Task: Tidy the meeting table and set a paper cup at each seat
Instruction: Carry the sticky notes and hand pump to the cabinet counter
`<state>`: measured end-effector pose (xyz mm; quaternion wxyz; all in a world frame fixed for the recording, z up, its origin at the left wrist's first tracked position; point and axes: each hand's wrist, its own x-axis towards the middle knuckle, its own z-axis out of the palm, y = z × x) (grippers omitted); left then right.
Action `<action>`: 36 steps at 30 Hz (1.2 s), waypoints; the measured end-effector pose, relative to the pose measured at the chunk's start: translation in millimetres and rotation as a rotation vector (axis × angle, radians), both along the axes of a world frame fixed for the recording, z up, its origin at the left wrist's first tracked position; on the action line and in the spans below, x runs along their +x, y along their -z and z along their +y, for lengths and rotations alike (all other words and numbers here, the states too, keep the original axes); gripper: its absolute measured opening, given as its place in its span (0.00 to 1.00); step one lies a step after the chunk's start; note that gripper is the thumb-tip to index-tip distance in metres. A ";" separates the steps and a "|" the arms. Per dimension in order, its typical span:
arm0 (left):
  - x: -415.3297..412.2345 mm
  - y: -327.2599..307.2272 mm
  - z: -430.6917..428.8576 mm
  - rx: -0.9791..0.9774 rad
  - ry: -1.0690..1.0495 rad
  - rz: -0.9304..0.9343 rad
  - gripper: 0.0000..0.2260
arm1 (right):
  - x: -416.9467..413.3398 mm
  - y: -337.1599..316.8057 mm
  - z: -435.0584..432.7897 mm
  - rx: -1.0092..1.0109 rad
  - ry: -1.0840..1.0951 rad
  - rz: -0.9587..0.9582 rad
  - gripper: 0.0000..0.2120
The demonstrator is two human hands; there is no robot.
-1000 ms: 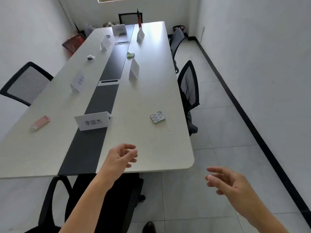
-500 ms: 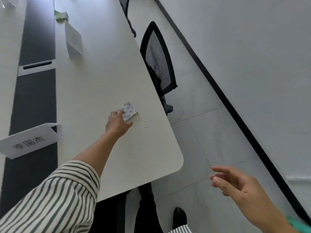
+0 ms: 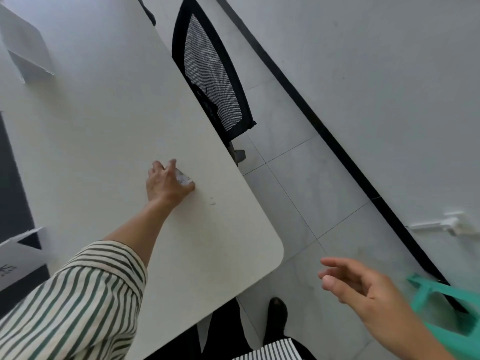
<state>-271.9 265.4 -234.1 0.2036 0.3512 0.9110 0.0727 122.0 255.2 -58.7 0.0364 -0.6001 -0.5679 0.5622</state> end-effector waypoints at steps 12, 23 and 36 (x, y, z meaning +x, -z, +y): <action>51.5 -107.6 18.6 0.433 -0.602 -1.184 0.20 | 20.9 -28.1 21.5 0.115 0.109 0.143 0.10; 143.6 -164.2 41.1 0.444 -0.458 -1.306 0.25 | 103.5 -21.5 88.1 0.128 0.176 0.209 0.09; 275.9 -179.3 139.2 0.508 -0.445 -1.103 0.16 | 189.4 -13.1 277.2 0.103 0.030 0.207 0.09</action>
